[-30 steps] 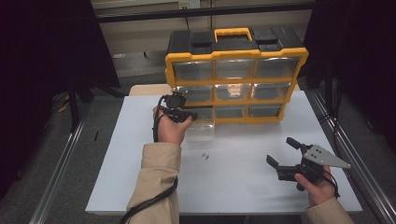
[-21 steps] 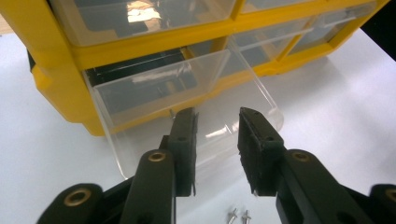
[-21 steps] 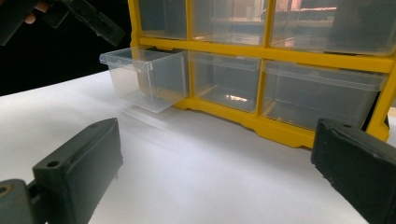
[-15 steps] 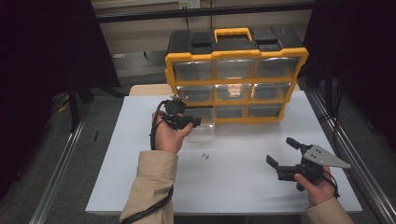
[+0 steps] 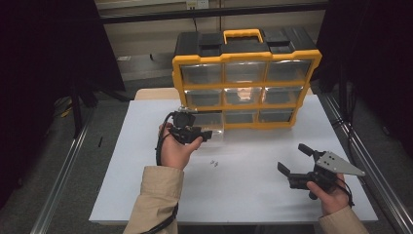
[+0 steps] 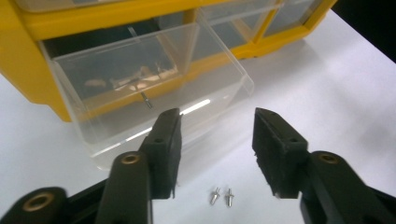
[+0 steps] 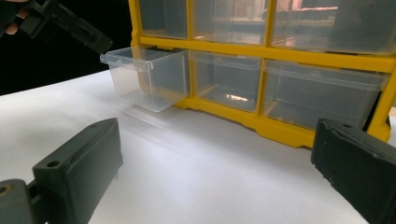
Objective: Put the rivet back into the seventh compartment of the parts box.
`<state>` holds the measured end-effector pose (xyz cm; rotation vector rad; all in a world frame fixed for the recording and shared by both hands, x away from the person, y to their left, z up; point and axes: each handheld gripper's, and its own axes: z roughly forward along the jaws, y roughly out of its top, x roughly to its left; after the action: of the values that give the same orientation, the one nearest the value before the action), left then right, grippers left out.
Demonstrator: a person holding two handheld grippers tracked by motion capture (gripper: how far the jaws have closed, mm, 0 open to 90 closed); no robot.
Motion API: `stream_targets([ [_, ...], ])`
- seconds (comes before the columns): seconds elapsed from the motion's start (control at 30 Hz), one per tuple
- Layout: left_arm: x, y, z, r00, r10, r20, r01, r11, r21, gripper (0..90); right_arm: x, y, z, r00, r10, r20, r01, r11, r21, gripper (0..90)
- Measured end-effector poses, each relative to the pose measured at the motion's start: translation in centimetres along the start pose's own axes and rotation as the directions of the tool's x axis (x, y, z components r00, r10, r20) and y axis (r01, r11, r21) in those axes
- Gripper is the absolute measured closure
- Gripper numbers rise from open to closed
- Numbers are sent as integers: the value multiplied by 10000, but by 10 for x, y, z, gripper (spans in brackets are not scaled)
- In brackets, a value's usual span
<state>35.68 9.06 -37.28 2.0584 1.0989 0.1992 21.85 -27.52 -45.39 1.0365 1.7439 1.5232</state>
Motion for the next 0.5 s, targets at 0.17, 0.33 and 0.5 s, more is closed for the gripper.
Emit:
stream_targets([
  [0.17,-2,-5,2,10000,3,70,-2,10000,-83,471,0,0,0,10000,-45,-31,45,10000,56,16],
  [0.33,-5,-11,5,9999,-4,155,7,9998,-178,425,0,0,0,10000,-55,-32,55,10000,49,16],
  [0.5,-7,-16,8,9999,109,123,-106,9997,-234,360,0,0,0,10000,20,7,-20,10000,19,16],
])
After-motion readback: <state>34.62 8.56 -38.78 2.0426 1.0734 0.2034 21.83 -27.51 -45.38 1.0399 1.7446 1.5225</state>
